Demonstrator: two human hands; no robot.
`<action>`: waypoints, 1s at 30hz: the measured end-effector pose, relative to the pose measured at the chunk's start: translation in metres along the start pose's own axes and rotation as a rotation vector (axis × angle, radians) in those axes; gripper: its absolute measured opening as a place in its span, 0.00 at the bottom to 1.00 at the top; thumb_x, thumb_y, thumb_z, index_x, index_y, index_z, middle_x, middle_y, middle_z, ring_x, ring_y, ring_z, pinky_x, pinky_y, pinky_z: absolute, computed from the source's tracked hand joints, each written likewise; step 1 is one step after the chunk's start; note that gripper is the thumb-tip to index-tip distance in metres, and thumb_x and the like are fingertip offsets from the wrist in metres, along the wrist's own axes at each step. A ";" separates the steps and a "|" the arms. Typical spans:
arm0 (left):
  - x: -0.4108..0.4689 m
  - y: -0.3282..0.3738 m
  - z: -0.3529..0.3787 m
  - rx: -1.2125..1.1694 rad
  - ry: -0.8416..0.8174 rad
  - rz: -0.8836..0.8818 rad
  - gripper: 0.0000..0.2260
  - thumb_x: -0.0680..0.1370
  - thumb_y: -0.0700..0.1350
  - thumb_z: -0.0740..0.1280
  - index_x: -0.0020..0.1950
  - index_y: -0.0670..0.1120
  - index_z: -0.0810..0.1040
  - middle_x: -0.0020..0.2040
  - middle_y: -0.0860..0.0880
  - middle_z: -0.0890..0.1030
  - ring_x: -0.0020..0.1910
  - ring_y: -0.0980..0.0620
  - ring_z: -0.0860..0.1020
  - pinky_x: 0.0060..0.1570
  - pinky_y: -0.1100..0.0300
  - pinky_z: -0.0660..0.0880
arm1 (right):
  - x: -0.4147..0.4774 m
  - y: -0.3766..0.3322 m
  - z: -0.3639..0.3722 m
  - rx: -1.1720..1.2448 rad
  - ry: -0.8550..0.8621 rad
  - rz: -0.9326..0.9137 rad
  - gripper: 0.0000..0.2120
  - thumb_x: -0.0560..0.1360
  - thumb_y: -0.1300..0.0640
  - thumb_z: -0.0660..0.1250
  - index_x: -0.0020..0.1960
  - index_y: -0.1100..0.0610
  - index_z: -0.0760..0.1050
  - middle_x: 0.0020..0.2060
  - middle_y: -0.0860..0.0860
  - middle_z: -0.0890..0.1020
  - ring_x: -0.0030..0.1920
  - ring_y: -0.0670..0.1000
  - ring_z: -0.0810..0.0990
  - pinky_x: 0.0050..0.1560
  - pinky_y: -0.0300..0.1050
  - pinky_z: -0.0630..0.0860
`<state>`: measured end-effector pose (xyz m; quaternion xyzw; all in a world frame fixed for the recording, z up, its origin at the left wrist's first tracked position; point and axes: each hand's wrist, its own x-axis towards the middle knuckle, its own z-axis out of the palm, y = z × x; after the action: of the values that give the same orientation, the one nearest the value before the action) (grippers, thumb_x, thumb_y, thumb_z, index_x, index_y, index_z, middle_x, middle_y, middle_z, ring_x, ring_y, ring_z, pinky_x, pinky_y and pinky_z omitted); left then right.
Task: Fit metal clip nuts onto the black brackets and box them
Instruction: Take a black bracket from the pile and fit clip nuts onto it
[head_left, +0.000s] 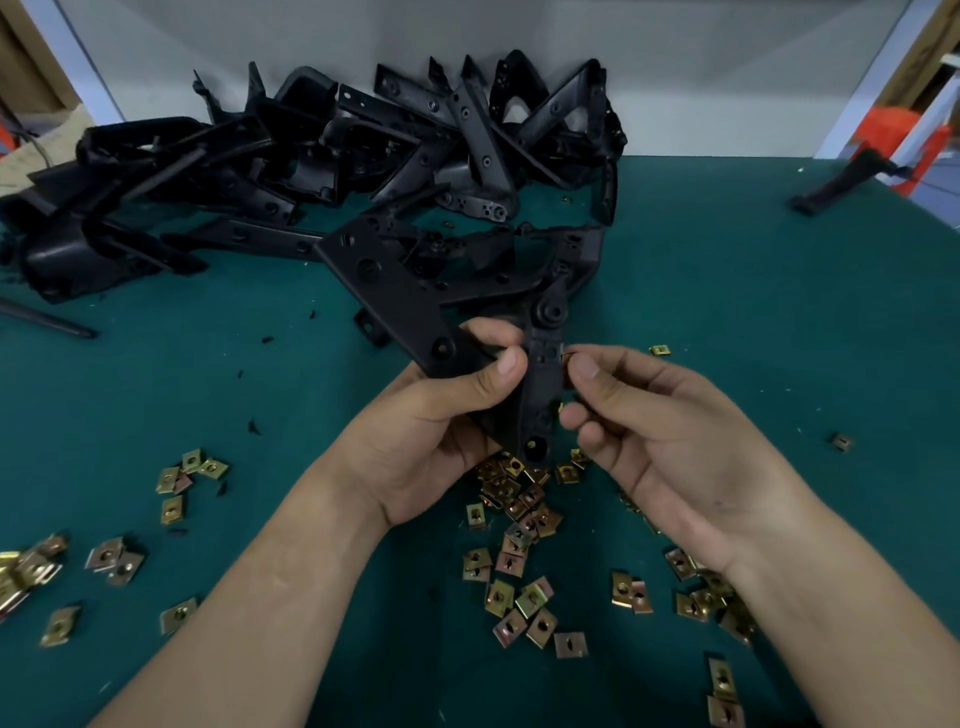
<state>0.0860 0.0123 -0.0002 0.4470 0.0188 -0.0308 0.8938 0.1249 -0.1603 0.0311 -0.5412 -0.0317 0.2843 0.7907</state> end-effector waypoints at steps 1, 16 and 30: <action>0.000 0.000 0.000 -0.003 0.000 0.001 0.07 0.70 0.41 0.74 0.45 0.50 0.81 0.49 0.47 0.83 0.47 0.48 0.83 0.44 0.54 0.83 | 0.000 0.001 0.001 0.016 0.002 0.000 0.08 0.66 0.59 0.73 0.44 0.59 0.85 0.35 0.51 0.84 0.33 0.45 0.82 0.32 0.33 0.77; 0.000 -0.001 -0.002 0.097 -0.044 0.011 0.08 0.74 0.40 0.70 0.52 0.46 0.76 0.50 0.43 0.77 0.46 0.47 0.81 0.46 0.53 0.81 | -0.006 0.000 0.004 -0.022 0.014 -0.058 0.04 0.65 0.58 0.73 0.38 0.57 0.85 0.35 0.52 0.83 0.33 0.45 0.82 0.32 0.33 0.77; 0.002 -0.004 -0.003 0.163 -0.068 0.047 0.11 0.75 0.40 0.69 0.56 0.44 0.75 0.52 0.44 0.81 0.50 0.46 0.80 0.51 0.51 0.80 | -0.007 0.002 0.003 -0.114 -0.048 -0.118 0.06 0.66 0.57 0.74 0.41 0.56 0.87 0.36 0.51 0.85 0.33 0.46 0.83 0.33 0.32 0.77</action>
<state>0.0874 0.0127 -0.0054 0.5173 -0.0245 -0.0261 0.8551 0.1175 -0.1606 0.0321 -0.5756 -0.0988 0.2481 0.7729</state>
